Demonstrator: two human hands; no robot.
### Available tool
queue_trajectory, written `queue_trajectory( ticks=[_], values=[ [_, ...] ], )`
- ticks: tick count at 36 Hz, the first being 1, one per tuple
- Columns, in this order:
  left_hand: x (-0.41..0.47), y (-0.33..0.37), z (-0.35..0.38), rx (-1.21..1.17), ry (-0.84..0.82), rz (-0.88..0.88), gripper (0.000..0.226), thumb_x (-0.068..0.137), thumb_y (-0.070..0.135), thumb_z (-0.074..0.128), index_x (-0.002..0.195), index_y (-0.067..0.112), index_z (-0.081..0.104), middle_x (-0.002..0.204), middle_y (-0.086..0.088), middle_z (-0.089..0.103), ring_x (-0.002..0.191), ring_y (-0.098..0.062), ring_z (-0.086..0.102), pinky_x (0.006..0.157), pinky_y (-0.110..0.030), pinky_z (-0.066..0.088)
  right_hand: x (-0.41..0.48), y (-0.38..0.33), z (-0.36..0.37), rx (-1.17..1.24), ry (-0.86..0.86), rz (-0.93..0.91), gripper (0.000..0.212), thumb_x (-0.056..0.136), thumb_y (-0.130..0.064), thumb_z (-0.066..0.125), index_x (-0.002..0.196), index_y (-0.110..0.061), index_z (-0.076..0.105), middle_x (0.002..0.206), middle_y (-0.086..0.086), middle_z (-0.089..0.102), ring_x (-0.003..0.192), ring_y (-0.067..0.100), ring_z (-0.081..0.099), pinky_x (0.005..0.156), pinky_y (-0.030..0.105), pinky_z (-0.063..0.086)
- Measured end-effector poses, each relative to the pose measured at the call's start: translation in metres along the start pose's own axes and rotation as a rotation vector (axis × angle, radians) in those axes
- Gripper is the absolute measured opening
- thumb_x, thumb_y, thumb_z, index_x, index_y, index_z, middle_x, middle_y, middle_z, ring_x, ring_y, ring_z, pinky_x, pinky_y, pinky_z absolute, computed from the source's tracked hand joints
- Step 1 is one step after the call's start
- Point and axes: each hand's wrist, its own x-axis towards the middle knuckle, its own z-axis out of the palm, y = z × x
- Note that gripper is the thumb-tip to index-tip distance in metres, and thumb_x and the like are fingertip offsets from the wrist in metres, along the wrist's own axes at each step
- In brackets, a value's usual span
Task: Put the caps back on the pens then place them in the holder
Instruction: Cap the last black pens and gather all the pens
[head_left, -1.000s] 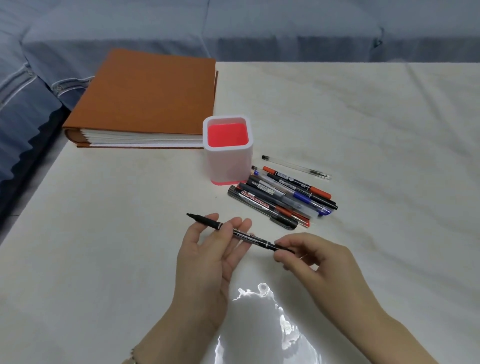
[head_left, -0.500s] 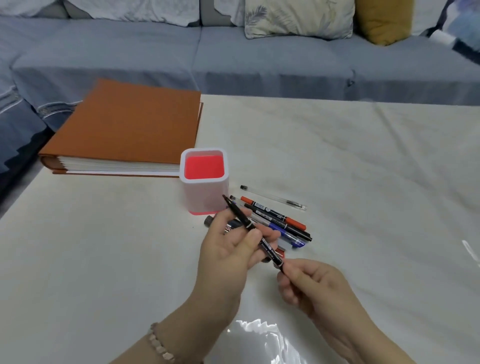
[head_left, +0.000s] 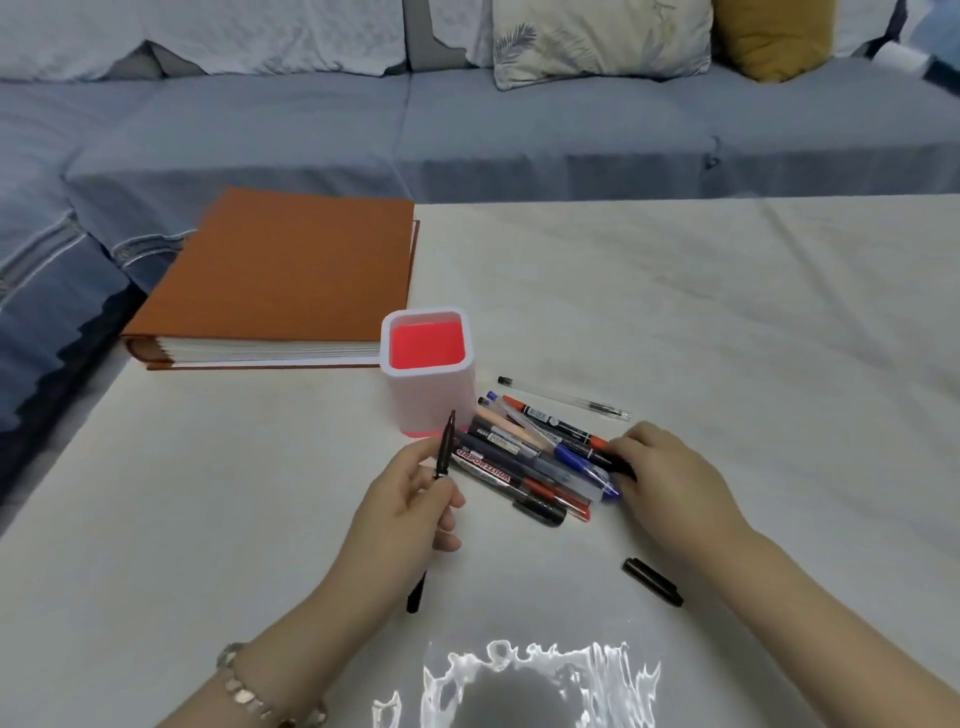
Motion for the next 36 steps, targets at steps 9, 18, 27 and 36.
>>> queue_trajectory(
  ticks=[9, 18, 27, 36],
  values=[
    [-0.001, -0.006, -0.015, 0.306, 0.032, 0.085, 0.013, 0.084, 0.015, 0.059, 0.075, 0.021, 0.067, 0.084, -0.006, 0.071, 0.072, -0.012, 0.057, 0.067, -0.022, 0.042, -0.023, 0.005, -0.012, 0.337, 0.144, 0.070, 0.018, 0.087, -0.009, 0.052, 0.096, -0.017, 0.065, 0.086, 0.002, 0.059, 0.075, 0.013, 0.051, 0.065, 0.018, 0.034],
    [-0.013, 0.025, -0.004, 0.480, -0.121, 0.362, 0.025, 0.092, 0.031, 0.042, 0.079, 0.015, 0.057, 0.073, 0.006, 0.055, 0.072, -0.004, 0.050, 0.063, -0.012, 0.038, -0.058, -0.024, -0.055, 0.756, -0.067, 0.044, 0.029, 0.086, -0.011, 0.053, 0.075, -0.033, 0.069, 0.069, 0.001, 0.069, 0.054, 0.016, 0.053, 0.053, 0.020, 0.038],
    [-0.027, 0.008, 0.011, 0.283, -0.537, -0.058, 0.025, 0.085, 0.020, 0.057, 0.071, 0.020, 0.037, 0.088, -0.010, 0.072, 0.061, -0.016, 0.065, 0.061, -0.034, 0.053, -0.053, -0.046, -0.040, 0.973, -0.239, -0.001, 0.009, 0.080, -0.019, 0.065, 0.074, -0.024, 0.069, 0.052, 0.007, 0.040, 0.044, 0.008, 0.032, 0.046, 0.012, 0.028],
    [-0.031, 0.002, 0.004, 0.043, -0.709, -0.275, 0.033, 0.085, 0.001, 0.049, 0.064, 0.022, 0.034, 0.061, -0.001, 0.055, 0.040, -0.006, 0.032, 0.039, -0.015, 0.026, -0.051, -0.035, -0.030, 1.036, -0.301, -0.210, 0.029, 0.059, -0.062, 0.070, 0.075, -0.038, 0.070, 0.070, 0.030, 0.056, 0.054, 0.026, 0.040, 0.054, 0.023, 0.033]
  ],
)
